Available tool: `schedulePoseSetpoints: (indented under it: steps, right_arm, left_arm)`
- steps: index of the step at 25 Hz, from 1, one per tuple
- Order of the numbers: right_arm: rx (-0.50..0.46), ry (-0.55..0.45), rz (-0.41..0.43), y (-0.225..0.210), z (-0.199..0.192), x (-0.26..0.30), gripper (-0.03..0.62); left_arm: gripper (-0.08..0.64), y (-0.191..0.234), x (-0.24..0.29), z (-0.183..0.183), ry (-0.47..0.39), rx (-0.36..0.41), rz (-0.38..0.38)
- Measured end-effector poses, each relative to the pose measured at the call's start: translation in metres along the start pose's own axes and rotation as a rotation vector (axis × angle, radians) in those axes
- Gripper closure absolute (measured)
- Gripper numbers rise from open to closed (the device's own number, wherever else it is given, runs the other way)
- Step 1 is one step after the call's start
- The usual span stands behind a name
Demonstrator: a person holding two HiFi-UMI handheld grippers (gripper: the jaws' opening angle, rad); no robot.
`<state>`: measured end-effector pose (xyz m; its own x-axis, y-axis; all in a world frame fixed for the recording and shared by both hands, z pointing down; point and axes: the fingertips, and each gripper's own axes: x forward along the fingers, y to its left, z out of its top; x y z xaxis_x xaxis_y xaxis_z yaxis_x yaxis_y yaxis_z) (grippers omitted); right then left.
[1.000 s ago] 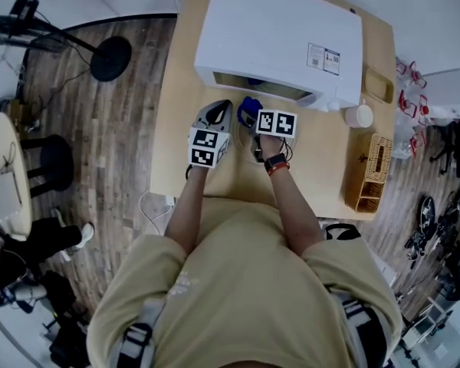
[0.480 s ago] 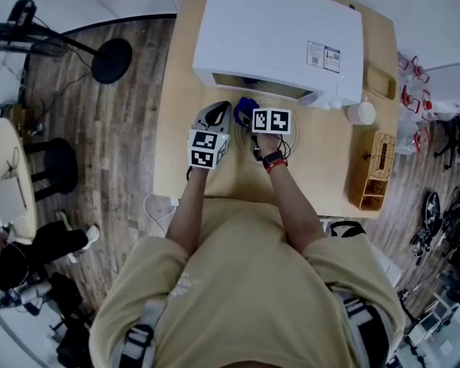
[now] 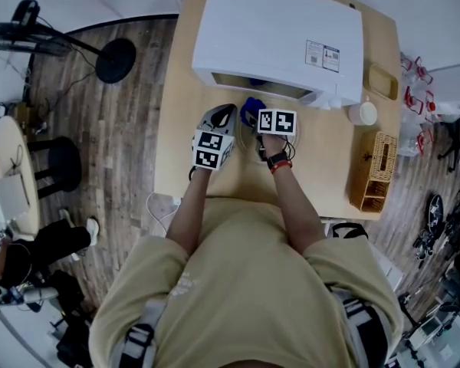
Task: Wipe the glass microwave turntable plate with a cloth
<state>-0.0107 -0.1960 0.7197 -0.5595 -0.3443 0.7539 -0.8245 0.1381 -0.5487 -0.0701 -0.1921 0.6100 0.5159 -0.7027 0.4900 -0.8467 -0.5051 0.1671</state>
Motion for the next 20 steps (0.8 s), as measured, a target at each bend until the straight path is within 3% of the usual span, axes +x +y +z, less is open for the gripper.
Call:
schedulePoseSetpoints:
  steps: [20]
  right_arm:
    - [0.031,-0.069,-0.091,-0.062,0.002,-0.044,0.422]
  left_arm:
    - [0.548,-0.059,0.022,0.006,0.001,-0.001,-0.1]
